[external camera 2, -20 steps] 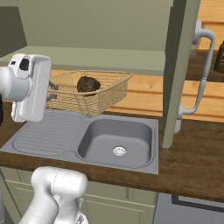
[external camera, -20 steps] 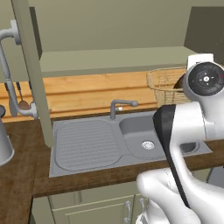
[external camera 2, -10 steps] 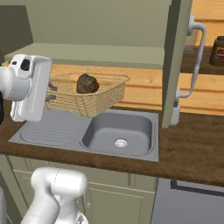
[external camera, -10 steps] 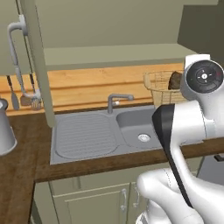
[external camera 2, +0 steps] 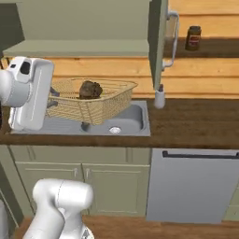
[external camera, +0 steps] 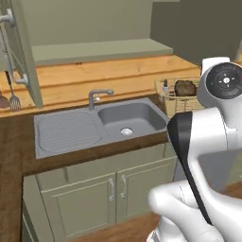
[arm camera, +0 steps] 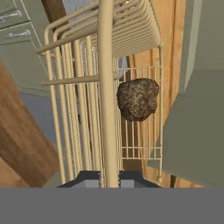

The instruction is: Open the cabinet, pick up the bread from the cabinet and place it in the basket. Then move the basket to the dining counter.

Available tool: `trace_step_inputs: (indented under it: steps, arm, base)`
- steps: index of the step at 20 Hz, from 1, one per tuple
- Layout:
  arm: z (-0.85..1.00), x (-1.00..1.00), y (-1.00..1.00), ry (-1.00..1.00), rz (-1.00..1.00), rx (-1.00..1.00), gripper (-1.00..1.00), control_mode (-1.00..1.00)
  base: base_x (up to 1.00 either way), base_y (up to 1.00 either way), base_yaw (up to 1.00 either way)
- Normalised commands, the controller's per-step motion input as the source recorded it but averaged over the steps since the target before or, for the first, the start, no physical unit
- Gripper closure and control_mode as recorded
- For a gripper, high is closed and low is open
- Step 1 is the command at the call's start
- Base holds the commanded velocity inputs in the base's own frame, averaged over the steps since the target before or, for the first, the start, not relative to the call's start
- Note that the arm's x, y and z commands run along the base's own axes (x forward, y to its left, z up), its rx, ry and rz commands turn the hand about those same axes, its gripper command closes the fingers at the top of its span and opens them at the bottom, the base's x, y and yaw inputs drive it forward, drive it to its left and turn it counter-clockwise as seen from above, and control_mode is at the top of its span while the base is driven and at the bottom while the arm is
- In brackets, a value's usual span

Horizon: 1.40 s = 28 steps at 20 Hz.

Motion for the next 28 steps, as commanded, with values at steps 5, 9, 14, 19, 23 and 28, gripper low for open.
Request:
trace_step_inputs:
  steps: [5, 9, 14, 19, 23, 28]
  arm:
    - [0.0, 0.0, 0.0, 0.0, 0.0, 0.0, 1.0, 1.0]
    - [0.0, 0.0, 0.0, 0.0, 0.0, 0.0, 1.0, 1.0]
    - [0.0, 0.0, 0.0, 0.0, 0.0, 0.0, 1.0, 1.0]
    - [0.0, 0.0, 0.0, 0.0, 0.0, 0.0, 1.0, 1.0]
    - [0.0, 0.0, 0.0, 0.0, 0.0, 0.0, 1.0, 1.0]
    - [0.0, 0.0, 0.0, 0.0, 0.0, 0.0, 1.0, 1.0]
  base:
    - [-0.28, 0.0, -0.62]
    - [-0.28, 0.0, -0.62]
    - [-0.28, 0.0, -0.61]
    - [-0.14, 0.0, -0.61]
    - [0.04, -0.03, -0.61]
    - [0.18, -0.13, -0.55]
